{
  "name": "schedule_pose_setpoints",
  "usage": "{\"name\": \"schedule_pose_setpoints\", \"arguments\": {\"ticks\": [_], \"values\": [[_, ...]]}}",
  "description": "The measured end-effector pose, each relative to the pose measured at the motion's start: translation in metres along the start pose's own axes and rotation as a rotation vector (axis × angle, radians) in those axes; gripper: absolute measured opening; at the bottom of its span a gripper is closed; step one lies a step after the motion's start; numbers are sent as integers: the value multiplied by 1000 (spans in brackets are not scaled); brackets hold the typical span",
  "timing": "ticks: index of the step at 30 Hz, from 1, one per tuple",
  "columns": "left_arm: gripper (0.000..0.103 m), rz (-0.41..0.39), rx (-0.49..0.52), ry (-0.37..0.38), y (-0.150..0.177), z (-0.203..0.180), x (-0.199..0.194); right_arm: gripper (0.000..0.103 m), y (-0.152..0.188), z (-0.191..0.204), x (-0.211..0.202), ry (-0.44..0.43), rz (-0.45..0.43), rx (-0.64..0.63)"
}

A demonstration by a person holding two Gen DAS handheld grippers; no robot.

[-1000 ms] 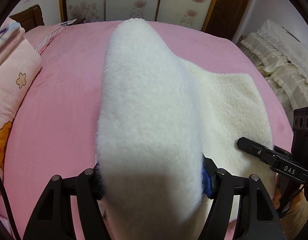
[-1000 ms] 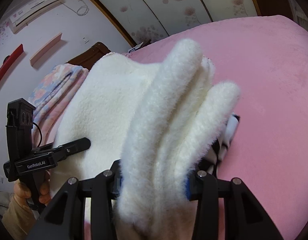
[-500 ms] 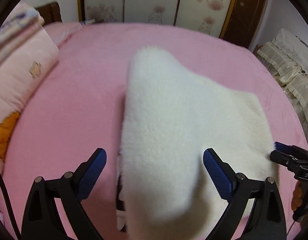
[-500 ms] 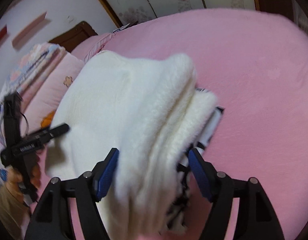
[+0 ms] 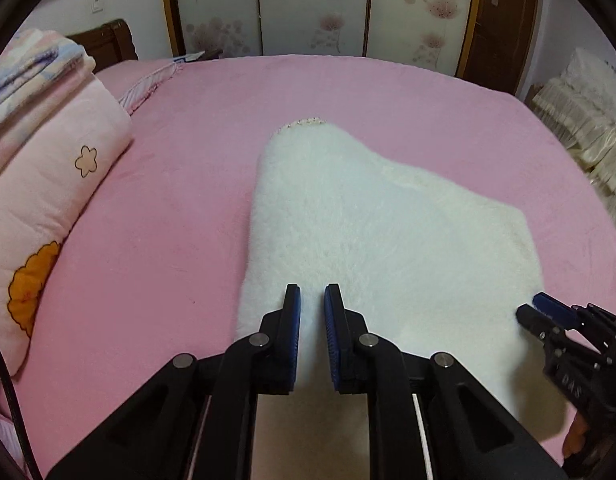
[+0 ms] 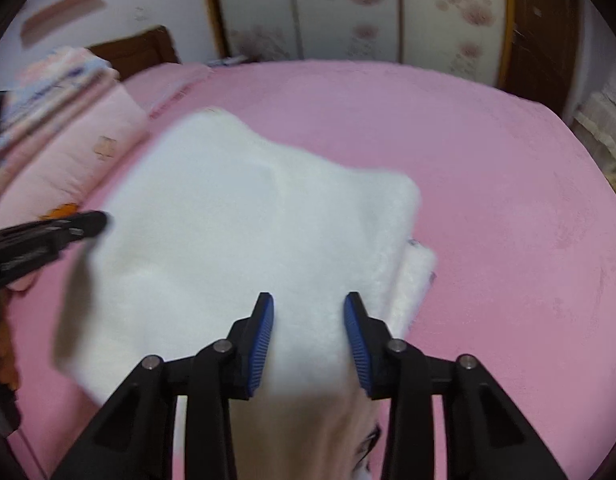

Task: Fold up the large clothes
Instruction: 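Lower the bundle onto the printed garment and open both grippers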

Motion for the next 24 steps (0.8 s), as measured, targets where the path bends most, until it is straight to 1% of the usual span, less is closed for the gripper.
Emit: {"name": "schedule_pose_setpoints", "arguments": {"ticks": [1,2,4,7,9,10,12,14,15,16,17,18,19,22,24], "values": [[11,9,-4,4,4,-1,5,23,6,-8,12,14,19,12],[11,15,-10,9,8,-2,9,23,12,-15,19,-7,26,29],[11,0,11,-32,11,-9,11,23,17,-25,25,-60,16,71],[11,-14,15,-77,13,-15,12,23,20,-27,23,-77,-5,72],[11,-24,3,-90,14,-16,10,24,19,-27,19,-90,-10,81],[11,-35,-4,-96,15,-18,6,26,19,-28,14,-105,-16,83],[13,-49,-27,-99,15,-19,-1,27,19,-35,2,-131,-15,94],[25,-53,-70,-94,16,-19,-8,29,20,-40,-12,-160,-21,113],[49,-54,-91,-80,17,-19,-12,30,21,-46,-23,-182,-36,126],[71,-58,-119,-59,19,-21,-17,34,21,-46,-28,-193,-48,134],[75,-72,-137,-54,21,-21,-21,37,22,-50,-38,-206,-60,141],[75,-91,-142,-49,22,-24,-26,40,23,-54,-46,-211,-71,144],[75,-103,-140,-45,22,-28,-30,41,24,-58,-54,-212,-86,143],[75,-110,-105,-51,25,-48,-39,41,30,-70,-74,-213,-107,135],[75,-112,-88,-37,24,-60,-43,41,36,-75,-84,-213,-112,130]]}}
Point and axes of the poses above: each gripper's, at about its wrist camera, not at the fingertips, and x roughly the way its jaws point, z to its left, y to its underside, the point moved 2 cm from there along x, roughly the way its jaws point, and after that the axes turned 2 degrees about x, right-handed, at the moved point
